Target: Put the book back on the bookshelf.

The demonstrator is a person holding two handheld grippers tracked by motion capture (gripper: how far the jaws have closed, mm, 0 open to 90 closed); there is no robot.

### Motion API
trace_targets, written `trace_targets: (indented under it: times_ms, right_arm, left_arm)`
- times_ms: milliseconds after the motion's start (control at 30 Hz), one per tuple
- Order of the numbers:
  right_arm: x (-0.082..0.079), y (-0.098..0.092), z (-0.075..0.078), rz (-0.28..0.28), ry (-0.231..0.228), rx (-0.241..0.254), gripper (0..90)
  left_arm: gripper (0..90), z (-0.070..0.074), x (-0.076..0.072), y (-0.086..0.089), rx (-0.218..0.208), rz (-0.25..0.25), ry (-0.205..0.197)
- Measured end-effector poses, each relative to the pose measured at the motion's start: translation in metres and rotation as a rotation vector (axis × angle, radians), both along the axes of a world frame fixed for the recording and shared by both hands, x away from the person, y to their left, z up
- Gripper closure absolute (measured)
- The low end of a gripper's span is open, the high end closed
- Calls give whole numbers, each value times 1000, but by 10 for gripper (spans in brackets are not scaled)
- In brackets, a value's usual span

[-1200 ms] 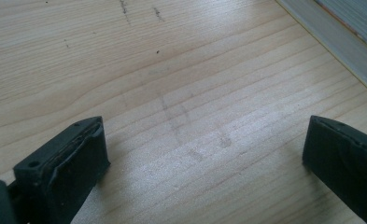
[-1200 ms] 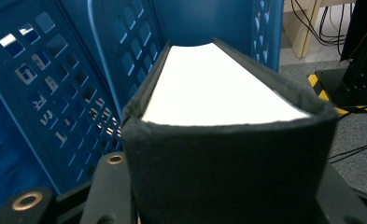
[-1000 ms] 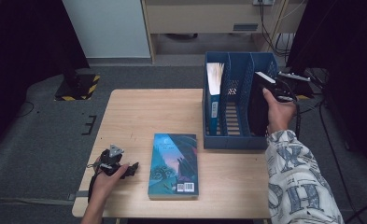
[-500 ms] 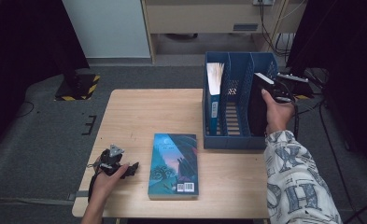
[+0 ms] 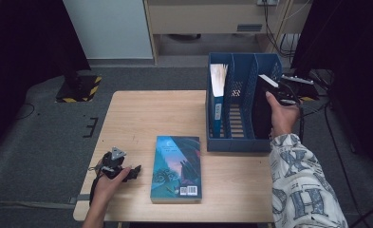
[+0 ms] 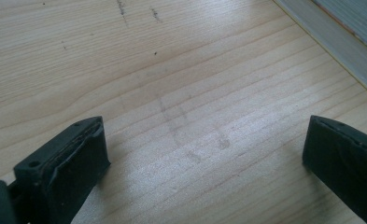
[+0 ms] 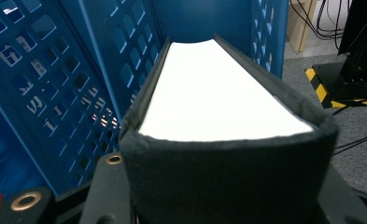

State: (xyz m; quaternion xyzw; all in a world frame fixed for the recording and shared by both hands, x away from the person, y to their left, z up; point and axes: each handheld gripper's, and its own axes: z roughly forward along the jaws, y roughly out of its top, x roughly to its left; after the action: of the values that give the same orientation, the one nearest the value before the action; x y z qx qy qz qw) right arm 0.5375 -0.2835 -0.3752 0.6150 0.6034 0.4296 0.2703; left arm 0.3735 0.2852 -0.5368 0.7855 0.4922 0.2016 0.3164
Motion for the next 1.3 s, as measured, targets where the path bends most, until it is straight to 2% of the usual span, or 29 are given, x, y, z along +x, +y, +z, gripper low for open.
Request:
trace_targets:
  times_ms: [367,867,1167,1300]
  right_arm:
    - [-1,2,0,7,-1,-15,523]
    - [-10,4,5,11,69,-43,518]
    - [-16,8,5,33,75,-67,508]
    - [-21,7,4,26,75,-53,500]
  left_arm:
    - [0,0,0,0,0,0,0]
    - [0,0,0,-1,2,-3,-1]
    - [0,0,-1,-1,-2,-3,-1]
    - [0,0,-1,-2,0,-6,0]
